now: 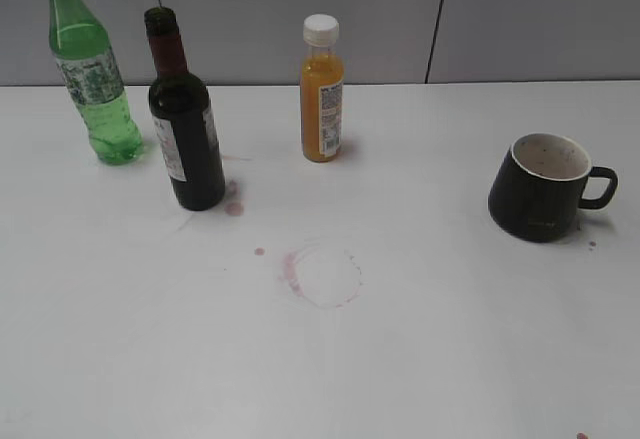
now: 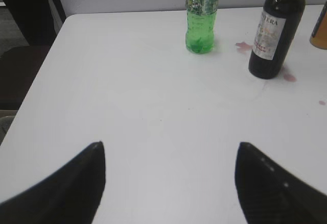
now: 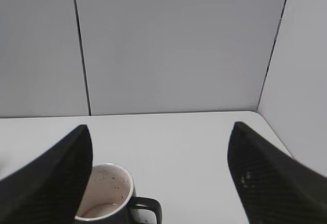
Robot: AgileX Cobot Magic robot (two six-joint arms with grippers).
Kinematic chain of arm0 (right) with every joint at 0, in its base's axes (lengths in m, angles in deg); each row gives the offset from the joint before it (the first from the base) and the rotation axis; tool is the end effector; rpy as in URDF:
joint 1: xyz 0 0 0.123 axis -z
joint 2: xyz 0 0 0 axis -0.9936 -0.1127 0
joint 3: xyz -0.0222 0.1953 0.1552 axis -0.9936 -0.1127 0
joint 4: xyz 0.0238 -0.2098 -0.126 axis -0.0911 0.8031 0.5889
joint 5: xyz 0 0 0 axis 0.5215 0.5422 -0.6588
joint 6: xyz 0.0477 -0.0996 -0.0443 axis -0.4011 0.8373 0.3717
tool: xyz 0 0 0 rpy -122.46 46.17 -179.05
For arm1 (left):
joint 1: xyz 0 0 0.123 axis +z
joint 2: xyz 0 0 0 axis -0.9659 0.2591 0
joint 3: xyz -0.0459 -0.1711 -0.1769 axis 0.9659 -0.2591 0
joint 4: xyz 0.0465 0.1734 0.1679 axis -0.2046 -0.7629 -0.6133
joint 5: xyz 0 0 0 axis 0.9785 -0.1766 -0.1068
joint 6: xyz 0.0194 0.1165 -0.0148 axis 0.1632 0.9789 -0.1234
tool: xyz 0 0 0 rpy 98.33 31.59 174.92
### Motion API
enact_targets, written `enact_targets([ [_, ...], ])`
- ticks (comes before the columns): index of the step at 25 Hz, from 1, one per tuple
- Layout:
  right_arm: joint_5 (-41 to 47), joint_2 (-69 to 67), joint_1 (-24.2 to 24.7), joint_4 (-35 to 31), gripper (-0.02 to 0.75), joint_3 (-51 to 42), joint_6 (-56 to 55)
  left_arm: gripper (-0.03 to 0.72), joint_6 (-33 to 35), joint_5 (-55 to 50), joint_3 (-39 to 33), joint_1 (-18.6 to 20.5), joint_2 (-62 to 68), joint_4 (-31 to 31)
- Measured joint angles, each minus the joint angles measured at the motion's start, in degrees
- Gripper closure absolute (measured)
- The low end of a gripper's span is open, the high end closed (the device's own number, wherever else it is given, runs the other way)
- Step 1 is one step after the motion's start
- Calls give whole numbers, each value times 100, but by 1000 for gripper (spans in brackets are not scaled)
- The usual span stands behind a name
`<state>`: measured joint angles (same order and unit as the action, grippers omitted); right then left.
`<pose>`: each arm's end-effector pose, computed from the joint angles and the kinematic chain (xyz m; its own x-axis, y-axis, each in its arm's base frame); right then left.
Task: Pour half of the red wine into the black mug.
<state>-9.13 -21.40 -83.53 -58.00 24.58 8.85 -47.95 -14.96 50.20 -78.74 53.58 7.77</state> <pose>0.2103 -0.0036 0.2211 -0.0331 0.0045 -0.9994 0.0306 0.9995 0.0035 0.0487 -0.0032 0.2658 -0.4275 0.0981 -0.8987 0.0956 0.9934 0.0630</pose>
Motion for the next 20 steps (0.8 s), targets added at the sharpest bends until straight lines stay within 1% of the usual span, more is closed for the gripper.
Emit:
enact_targets([
  [5, -94, -432, 0, 32, 122, -5, -10, 98, 1, 0, 0, 0, 0, 0],
  [8, -480, -900, 0, 68, 125, -5, -13, 98, 10, 0, 0, 0, 0, 0],
  [13, -1539, -1364, 0, 737, 137, -5, -25, 98, 10, 0, 0, 0, 0, 0],
  [16, -1743, -1495, 0, 837, 143, -5, -215, 98, 0, 0, 0, 0, 0, 0],
  [20, -1798, -1710, 0, 965, 142, -5, -412, 98, 3, 0, 0, 0, 0, 0],
])
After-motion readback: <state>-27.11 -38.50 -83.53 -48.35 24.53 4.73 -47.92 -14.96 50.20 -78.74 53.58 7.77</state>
